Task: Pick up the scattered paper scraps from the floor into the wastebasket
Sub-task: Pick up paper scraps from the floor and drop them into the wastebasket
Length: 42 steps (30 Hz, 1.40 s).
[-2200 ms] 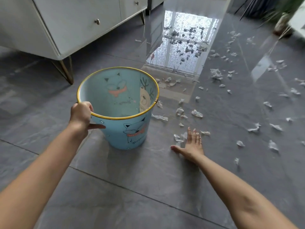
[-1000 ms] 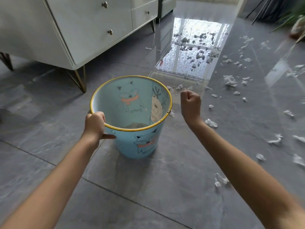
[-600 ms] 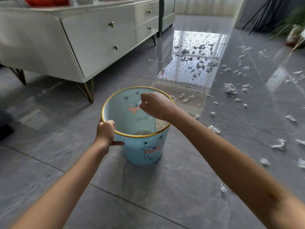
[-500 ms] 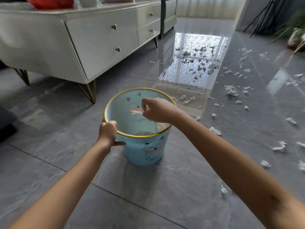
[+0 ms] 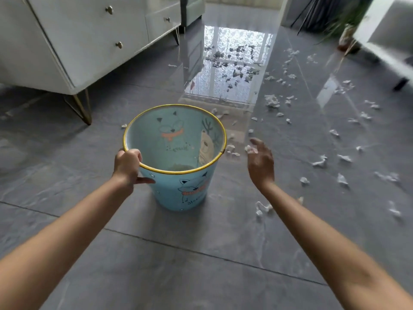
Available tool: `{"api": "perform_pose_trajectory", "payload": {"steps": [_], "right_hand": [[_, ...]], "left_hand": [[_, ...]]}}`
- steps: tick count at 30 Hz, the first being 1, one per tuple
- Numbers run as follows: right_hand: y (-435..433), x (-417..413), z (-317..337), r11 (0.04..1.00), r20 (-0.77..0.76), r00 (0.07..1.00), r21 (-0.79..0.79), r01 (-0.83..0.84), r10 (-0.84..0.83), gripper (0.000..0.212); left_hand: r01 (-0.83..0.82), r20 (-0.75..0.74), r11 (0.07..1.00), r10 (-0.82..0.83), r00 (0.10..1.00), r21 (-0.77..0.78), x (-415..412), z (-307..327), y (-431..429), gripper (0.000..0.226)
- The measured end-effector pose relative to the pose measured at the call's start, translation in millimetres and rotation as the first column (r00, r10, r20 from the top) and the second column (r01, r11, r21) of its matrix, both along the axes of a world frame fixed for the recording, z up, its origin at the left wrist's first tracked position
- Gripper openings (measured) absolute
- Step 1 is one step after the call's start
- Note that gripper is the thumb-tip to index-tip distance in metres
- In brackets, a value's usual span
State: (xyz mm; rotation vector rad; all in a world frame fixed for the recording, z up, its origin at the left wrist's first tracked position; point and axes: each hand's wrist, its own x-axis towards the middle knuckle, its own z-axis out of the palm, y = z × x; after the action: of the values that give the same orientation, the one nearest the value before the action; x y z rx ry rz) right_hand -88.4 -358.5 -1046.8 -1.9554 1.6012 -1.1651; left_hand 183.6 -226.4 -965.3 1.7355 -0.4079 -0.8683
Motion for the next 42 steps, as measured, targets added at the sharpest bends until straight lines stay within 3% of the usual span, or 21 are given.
{"api": "perform_pose_trajectory", "payload": {"steps": [3, 5, 10, 13, 17, 23, 28, 30, 32, 35, 40, 42], "right_hand": [[14, -89, -61, 0.922, -0.173, 0.959, 0.280, 0.267, -0.225, 0.040], [31, -135, -85, 0.843, -0.268, 0.909, 0.357, 0.402, -0.320, 0.049], [61, -177, -108, 0.746, -0.350, 0.797, 0.302, 0.594, -0.493, 0.067], [70, -173, -121, 0.722, -0.382, 0.784, 0.326, 0.610, -0.489, 0.072], [49, -159, -123, 0.761, -0.383, 0.841, 0.387, 0.521, -0.381, 0.057], [37, -113, -117, 0.889, -0.317, 0.948, 0.439, 0.127, 0.021, 0.057], [66, -87, -115, 0.920, -0.299, 0.928, 0.381, -0.096, 0.221, 0.077], [71, -88, -116, 0.942, -0.317, 0.916, 0.300, -0.150, 0.246, 0.076], [70, -94, -118, 0.969, -0.441, 0.869, 0.191, -0.156, 0.226, 0.076], [60, -103, -117, 0.979, -0.611, 0.771, 0.192, -0.072, 0.177, 0.087], [47, -102, -116, 0.974, -0.725, 0.663, 0.054, -0.219, 0.189, 0.033], [46, -106, -121, 0.965, -0.735, 0.648, 0.031, -0.260, 0.198, 0.024]], "left_hand": [[0.074, -0.005, 0.997, -0.074, 0.997, -0.004, -30, -2, -9, 0.018], [0.116, -0.016, 0.993, -0.116, 0.993, -0.002, -51, -1, -15, 0.019], [0.187, -0.032, 0.982, -0.187, 0.982, -0.006, -92, -2, -29, 0.019], [0.218, -0.012, 0.976, -0.218, 0.976, -0.008, -103, -1, -33, 0.018], [0.238, 0.032, 0.971, -0.237, 0.971, -0.013, -102, -1, -37, 0.021], [0.245, 0.027, 0.969, -0.245, 0.969, -0.012, -92, -2, -36, 0.014], [0.259, 0.026, 0.966, -0.260, 0.965, 0.010, -93, 4, -37, 0.013], [0.256, 0.031, 0.967, -0.256, 0.966, 0.019, -93, 3, -36, 0.019], [0.258, 0.040, 0.966, -0.259, 0.965, 0.023, -94, 3, -35, 0.022], [0.258, 0.034, 0.966, -0.259, 0.965, 0.025, -93, 3, -35, 0.021], [0.264, 0.029, 0.964, -0.264, 0.964, 0.027, -94, 4, -34, 0.021], [0.261, 0.023, 0.965, -0.262, 0.965, 0.028, -94, 4, -34, 0.020]]}}
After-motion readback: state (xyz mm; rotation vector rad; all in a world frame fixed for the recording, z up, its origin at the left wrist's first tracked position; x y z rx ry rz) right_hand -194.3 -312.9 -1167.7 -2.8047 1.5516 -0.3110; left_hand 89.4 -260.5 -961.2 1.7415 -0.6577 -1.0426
